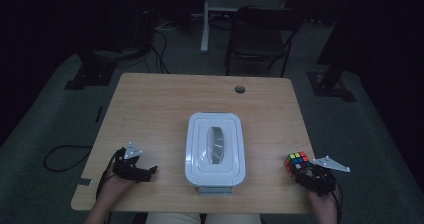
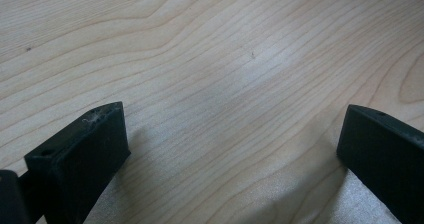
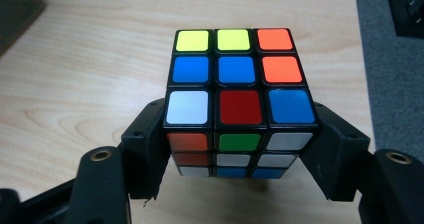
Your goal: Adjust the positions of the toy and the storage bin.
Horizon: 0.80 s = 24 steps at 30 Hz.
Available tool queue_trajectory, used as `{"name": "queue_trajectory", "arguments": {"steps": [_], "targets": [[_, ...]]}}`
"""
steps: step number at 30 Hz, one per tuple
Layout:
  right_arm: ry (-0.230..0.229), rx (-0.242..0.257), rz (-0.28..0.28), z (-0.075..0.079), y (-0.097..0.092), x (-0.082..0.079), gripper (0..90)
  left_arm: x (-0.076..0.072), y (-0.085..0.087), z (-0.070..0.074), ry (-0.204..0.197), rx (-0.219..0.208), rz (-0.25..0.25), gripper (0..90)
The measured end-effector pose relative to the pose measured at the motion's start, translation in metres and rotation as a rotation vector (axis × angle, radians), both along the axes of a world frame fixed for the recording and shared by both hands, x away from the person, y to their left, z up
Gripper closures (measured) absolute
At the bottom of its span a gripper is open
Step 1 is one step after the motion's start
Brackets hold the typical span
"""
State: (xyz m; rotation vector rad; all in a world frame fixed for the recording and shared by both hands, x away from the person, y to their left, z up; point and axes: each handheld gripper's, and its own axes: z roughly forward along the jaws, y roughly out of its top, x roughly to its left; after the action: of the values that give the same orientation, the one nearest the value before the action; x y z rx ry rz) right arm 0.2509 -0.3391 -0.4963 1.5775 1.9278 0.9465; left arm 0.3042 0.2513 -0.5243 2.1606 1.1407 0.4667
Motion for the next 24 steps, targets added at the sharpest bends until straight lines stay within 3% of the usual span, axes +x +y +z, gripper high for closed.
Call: {"name": "queue_trajectory", "arguments": {"steps": [7,9,13,24], "targets": [[-0.001,0.018,-0.007,-0.009,-0.002,-0.002,33.4,0.0,0.0,0.0,0.0,0.001,-0.001,0.8],[0.004,0.036,0.0,-0.009,-0.003,-0.001,29.1,0.0,0.0,0.0,-0.001,0.001,0.0,0.8],[-0.007,0.054,0.001,-0.003,-0.005,0.0,18.8,0.0,0.0,0.0,0.0,0.0,0.0,0.7],[-0.072,0.078,-0.005,0.019,-0.003,0.014,17.8,0.0,0.0,0.0,0.0,0.0,0.0,0.8]]}}
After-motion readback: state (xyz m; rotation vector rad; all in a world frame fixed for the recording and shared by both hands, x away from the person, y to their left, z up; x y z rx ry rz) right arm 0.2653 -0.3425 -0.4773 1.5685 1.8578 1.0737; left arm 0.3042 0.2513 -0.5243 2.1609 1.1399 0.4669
